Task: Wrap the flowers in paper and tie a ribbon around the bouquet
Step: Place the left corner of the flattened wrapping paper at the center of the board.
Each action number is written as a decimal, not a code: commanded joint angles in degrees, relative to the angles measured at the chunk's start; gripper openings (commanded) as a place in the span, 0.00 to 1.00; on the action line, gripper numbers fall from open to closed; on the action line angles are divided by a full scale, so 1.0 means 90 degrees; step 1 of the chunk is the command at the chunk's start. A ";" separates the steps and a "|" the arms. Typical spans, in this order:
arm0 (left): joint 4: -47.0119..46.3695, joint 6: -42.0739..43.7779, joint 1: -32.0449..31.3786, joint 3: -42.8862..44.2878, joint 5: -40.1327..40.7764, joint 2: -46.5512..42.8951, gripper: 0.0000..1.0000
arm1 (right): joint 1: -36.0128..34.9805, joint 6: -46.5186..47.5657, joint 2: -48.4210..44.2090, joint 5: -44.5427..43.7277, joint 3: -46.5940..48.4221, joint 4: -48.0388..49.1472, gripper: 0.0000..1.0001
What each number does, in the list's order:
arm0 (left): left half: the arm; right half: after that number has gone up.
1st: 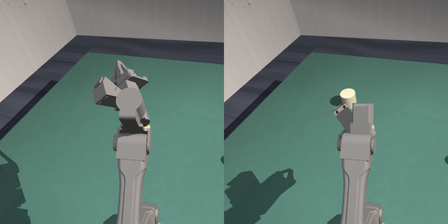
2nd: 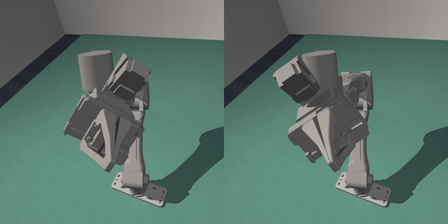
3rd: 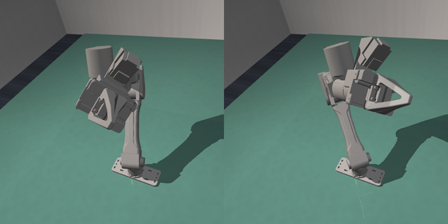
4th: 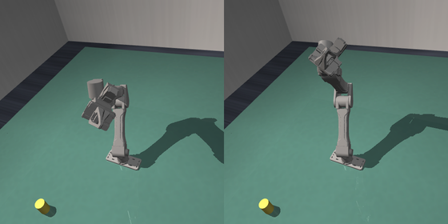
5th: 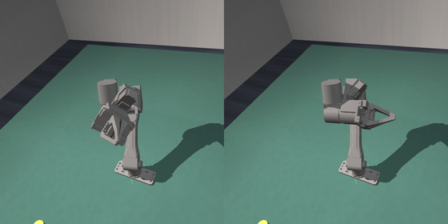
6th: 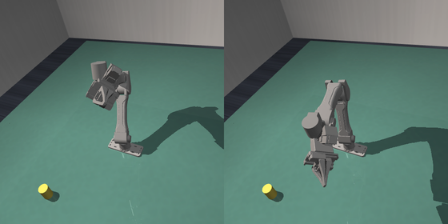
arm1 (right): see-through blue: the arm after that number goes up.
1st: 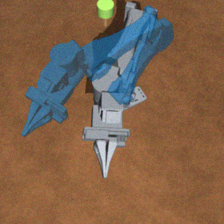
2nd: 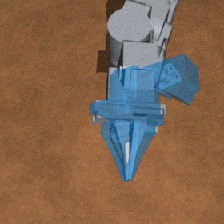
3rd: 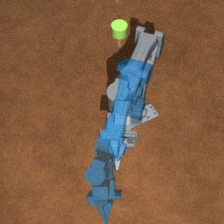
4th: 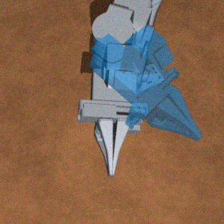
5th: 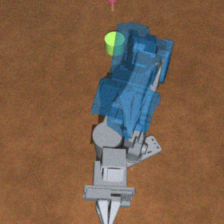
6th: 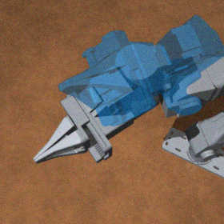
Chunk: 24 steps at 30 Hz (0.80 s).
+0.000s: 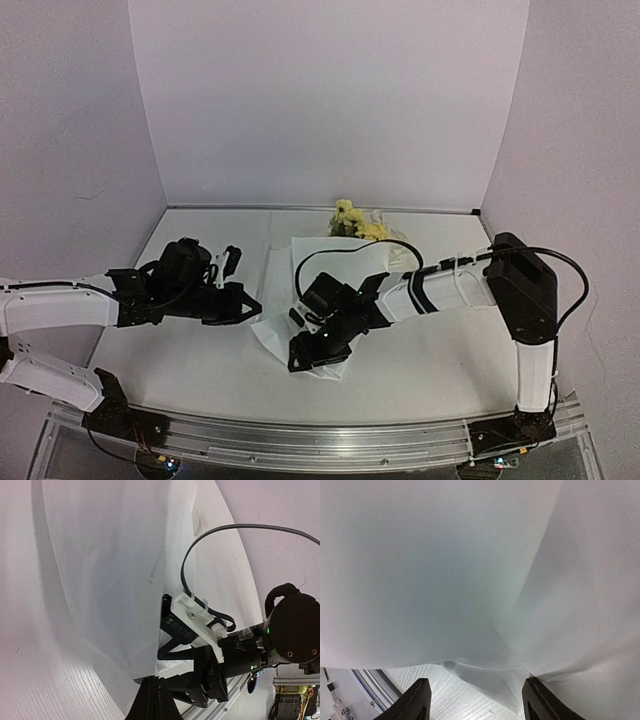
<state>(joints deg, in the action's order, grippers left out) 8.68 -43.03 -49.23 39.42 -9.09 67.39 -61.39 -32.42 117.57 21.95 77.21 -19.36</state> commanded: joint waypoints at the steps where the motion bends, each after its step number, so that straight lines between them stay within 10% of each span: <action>1: 0.0149 -0.0191 -0.0008 0.0200 0.0478 0.0050 0.00 | 0.0182 0.0031 -0.0337 -0.0197 -0.0230 0.0058 0.62; 6: 0.0327 -0.0788 0.0014 -0.0148 0.0900 -0.0040 0.03 | 0.0305 -0.0317 -0.0102 -0.0137 -0.0077 0.0124 0.54; 13: 0.0147 -0.2227 0.0021 -0.0876 0.1255 0.0139 0.63 | 0.0360 -0.0746 0.0272 -0.0055 -0.0015 0.0298 0.50; 24: -0.0241 -0.3821 0.0344 -0.1837 0.1525 -0.0059 0.62 | 0.0356 -0.0924 0.0438 -0.0048 0.0081 0.0306 0.45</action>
<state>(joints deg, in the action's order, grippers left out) 10.74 -70.74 -48.23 25.51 3.86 68.14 -58.19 -39.60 118.63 22.61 76.93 -15.86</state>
